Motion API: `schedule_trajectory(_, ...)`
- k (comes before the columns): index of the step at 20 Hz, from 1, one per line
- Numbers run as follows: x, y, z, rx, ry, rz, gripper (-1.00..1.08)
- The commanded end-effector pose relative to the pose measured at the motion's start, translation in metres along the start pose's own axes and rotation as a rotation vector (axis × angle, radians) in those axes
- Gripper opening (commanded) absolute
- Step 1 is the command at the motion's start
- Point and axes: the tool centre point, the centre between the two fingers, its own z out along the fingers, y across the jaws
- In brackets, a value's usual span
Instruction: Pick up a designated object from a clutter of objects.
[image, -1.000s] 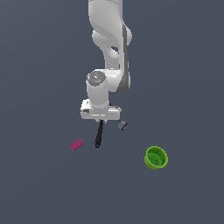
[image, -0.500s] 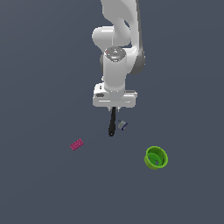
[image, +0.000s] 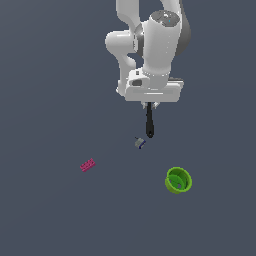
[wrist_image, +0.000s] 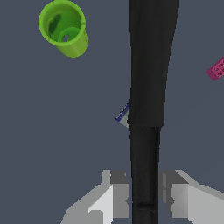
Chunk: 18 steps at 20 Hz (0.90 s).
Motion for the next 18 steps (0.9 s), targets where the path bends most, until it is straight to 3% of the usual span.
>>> schedule_trajectory(1, -0.007, -0.02, -0.024, -0.001, 0.001, 0.0, -1.0)
schedule_trajectory(11, -0.028, -0.092, -0.107, 0.002, 0.0, -0.001, -1.0)
schedule_trajectory(18, -0.036, -0.124, -0.144, 0.004, 0.0, -0.002, -1.0)
